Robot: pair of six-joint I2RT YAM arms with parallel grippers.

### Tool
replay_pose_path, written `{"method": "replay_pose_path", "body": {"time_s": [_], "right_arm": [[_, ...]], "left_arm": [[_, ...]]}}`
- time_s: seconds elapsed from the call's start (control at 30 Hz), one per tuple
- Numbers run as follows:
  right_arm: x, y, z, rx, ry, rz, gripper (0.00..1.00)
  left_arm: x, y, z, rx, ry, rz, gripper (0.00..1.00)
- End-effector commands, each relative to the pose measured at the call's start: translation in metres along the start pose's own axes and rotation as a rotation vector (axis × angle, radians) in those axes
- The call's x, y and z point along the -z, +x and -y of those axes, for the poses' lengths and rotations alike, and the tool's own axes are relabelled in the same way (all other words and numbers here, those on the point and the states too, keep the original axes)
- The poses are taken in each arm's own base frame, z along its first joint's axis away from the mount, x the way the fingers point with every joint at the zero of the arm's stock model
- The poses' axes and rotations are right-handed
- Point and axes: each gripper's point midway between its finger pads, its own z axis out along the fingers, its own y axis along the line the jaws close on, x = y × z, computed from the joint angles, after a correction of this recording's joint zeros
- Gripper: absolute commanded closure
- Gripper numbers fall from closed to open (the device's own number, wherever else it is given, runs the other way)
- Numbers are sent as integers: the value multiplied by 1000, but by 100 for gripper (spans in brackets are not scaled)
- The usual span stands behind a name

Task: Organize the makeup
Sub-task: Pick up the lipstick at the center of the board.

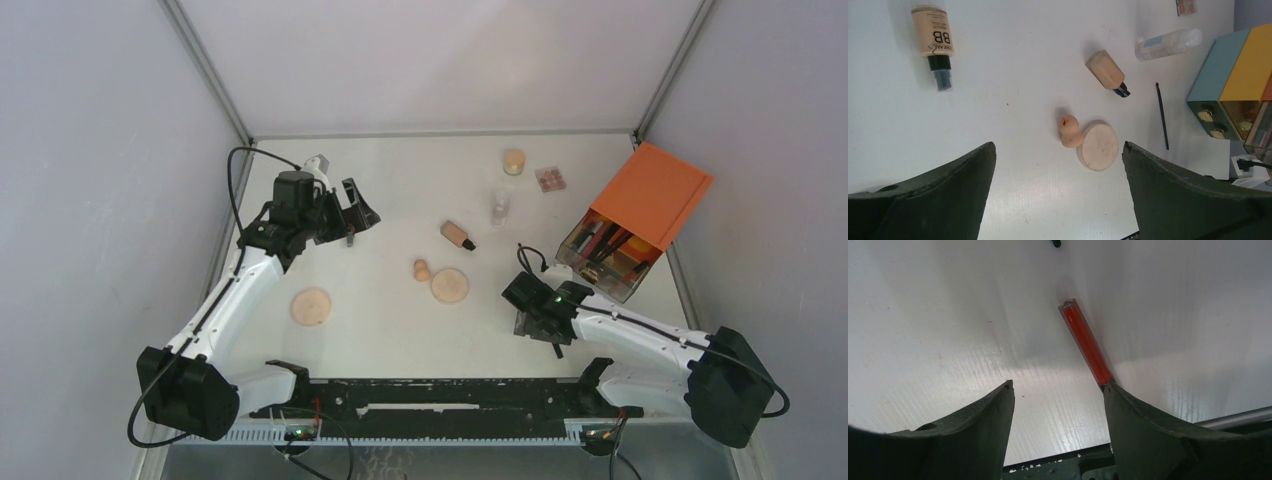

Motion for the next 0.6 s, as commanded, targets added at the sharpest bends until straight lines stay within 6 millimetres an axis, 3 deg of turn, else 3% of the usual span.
{"method": "replay_pose_path", "body": {"time_s": [0.0, 0.3, 0.57], "right_arm": [[2, -14, -9, -59, -33, 68, 26], [3, -22, 2, -115, 17, 123, 24], [-2, -18, 4, -102, 56, 111, 23]], "left_arm": [[1, -4, -1, 3, 8, 32, 0], [0, -5, 1, 1, 15, 33, 0], [2, -5, 1, -1, 16, 38, 0]]}}
